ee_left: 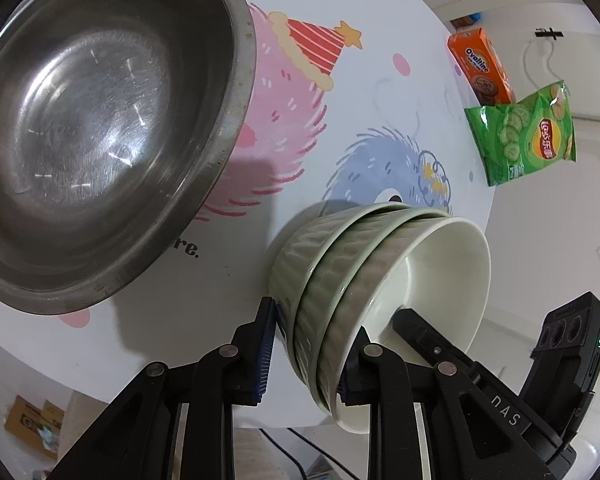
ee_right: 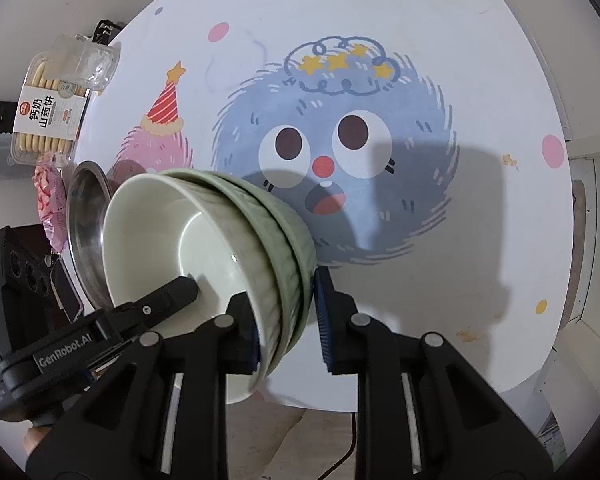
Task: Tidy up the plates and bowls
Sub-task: 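Lift the bowl stack and carry it over the steel bowl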
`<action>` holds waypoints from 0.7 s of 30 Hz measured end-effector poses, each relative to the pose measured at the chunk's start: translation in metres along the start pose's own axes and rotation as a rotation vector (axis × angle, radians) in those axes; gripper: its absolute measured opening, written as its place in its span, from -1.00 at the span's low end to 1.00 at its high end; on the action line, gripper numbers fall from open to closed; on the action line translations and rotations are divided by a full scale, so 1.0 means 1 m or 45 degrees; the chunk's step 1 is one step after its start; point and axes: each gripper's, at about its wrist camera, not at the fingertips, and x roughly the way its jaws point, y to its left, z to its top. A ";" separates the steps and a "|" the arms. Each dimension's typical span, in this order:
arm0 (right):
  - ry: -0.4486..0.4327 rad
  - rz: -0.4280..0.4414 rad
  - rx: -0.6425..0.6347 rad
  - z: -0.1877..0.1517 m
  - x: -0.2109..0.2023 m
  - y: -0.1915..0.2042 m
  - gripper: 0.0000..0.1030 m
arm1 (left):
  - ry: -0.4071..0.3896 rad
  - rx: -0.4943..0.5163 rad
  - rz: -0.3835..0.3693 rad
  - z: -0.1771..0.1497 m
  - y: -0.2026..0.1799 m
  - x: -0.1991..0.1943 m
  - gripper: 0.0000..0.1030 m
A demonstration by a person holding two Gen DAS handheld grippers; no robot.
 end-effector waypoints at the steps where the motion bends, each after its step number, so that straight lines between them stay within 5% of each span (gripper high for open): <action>1: -0.003 -0.002 0.000 0.000 0.000 0.000 -0.53 | 0.003 0.004 0.001 0.000 0.000 0.001 -0.54; 21: 0.000 -0.021 -0.016 0.003 -0.002 -0.001 -0.54 | 0.023 0.059 0.025 0.001 -0.005 0.002 -0.55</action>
